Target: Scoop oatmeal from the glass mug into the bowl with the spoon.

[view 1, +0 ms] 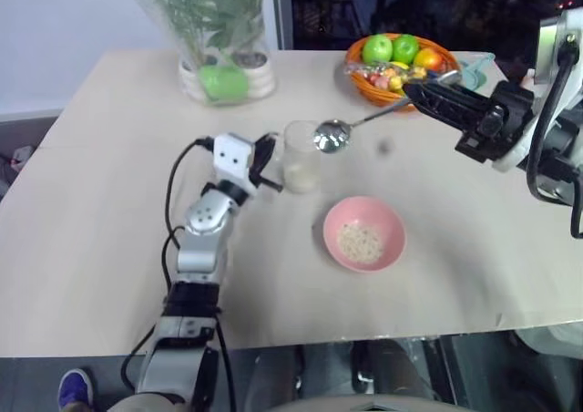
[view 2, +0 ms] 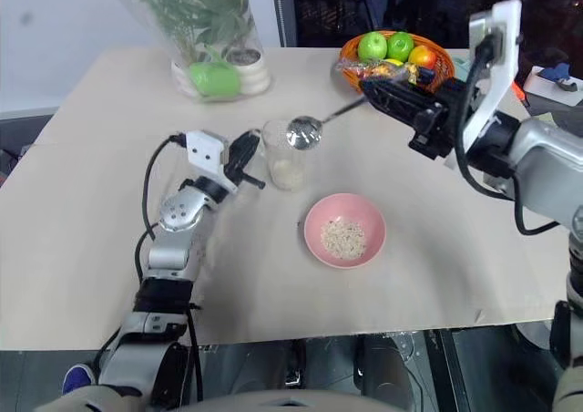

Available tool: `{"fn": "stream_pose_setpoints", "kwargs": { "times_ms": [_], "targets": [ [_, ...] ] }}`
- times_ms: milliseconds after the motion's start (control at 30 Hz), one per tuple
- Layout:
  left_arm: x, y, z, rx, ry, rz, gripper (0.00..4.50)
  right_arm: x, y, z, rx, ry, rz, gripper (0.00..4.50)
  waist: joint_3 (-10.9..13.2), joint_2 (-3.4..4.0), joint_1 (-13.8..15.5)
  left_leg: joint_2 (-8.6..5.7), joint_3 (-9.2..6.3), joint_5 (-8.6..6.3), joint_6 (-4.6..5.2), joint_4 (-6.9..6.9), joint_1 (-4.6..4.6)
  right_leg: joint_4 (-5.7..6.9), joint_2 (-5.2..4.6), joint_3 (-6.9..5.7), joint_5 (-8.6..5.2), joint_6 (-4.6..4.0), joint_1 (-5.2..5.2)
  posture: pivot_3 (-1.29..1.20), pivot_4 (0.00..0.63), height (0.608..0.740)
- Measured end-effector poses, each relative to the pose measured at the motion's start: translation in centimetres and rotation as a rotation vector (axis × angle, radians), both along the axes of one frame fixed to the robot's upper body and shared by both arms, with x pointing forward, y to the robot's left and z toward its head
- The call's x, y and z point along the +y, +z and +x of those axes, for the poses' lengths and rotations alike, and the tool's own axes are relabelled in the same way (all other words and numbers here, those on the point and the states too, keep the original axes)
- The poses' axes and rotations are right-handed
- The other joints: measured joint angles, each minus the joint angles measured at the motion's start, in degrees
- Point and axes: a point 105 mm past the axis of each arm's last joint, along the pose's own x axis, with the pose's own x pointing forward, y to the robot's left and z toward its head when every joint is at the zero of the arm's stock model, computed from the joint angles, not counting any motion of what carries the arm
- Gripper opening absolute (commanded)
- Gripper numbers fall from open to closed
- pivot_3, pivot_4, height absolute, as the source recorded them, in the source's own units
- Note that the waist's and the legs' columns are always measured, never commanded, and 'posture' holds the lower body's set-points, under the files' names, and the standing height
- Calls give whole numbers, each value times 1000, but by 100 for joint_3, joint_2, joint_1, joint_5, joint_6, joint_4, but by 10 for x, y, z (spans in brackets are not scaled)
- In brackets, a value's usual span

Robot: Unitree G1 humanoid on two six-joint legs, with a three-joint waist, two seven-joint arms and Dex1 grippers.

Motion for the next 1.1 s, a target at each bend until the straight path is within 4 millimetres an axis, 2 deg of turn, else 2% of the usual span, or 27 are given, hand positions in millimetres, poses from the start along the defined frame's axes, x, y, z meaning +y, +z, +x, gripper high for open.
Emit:
{"fn": "stream_pose_setpoints", "kwargs": {
  "times_ms": [100,300,400,533,700,800,900,1100],
  "targets": [
    [-9,9,-4,-67,-35,47,44,5,-2,9,-18,-31,-53,0,0,0,3,0,2,6,-11,0,-5,-9,-1,-1,0,0,0,0,150,740],
    [-23,16,-11,-142,-98,102,44,15,-21,25,-49,-87,-211,0,1,1,1,0,4,6,-10,0,-13,-19,-4,-3,0,1,-3,0,150,740],
    [-31,17,-11,-157,-122,137,44,26,-39,31,-129,-108,-394,0,1,2,0,-1,4,5,-10,0,-15,-18,-3,-4,0,2,-7,0,150,740],
    [-39,16,-8,-165,-150,164,44,40,-66,40,-141,-95,-496,0,1,2,-7,-4,7,6,-10,0,-17,-17,-3,-4,0,2,-9,0,150,740],
    [-38,10,-2,-145,-142,179,44,43,-75,46,-95,-84,-468,0,1,2,-4,-6,6,7,-12,2,-30,-16,-2,-10,1,3,-19,0,150,740],
    [-39,16,0,-171,-146,182,44,39,-68,48,11,-67,-344,0,1,3,4,-5,4,7,-13,23,-77,-16,-3,-37,6,9,-41,0,150,740],
    [-37,13,2,-159,-141,184,44,33,-60,49,90,-66,-237,0,1,3,4,-12,6,8,-14,23,-85,-18,-3,-38,10,14,-46,0,150,740],
    [-37,6,9,-123,-151,190,44,23,-54,49,165,-108,-155,0,1,4,-1,-15,6,8,-14,23,-86,-16,-3,-38,10,15,-48,0,150,740]
  ]
}}
